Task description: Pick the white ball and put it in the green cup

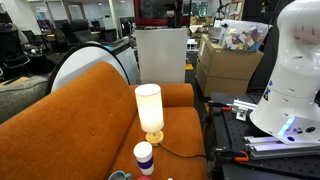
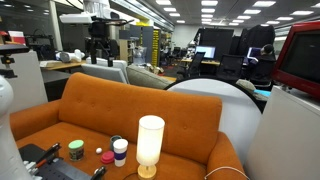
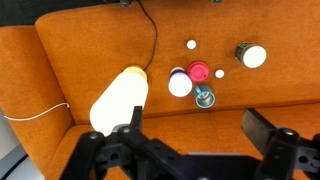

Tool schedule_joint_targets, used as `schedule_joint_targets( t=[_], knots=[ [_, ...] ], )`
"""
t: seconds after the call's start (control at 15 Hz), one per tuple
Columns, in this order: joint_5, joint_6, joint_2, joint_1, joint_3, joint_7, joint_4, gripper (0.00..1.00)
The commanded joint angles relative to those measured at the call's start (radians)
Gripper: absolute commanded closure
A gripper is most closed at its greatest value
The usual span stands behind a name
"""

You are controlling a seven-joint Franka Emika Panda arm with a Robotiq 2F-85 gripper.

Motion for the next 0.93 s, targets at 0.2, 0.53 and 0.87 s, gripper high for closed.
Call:
schedule_joint_targets(
  t=[0.2,0.53,0.87],
  knots=[
    [0.007,0.006,0.021,-0.007,0.007,-0.002,0.007,0.00],
    [0.023,0.052,0.118,0.029,0.012,-0.051,0.006,0.00],
    [0.009,0.069,0.169,0.048,0.028,-0.069,-0.003,0.00]
  ],
)
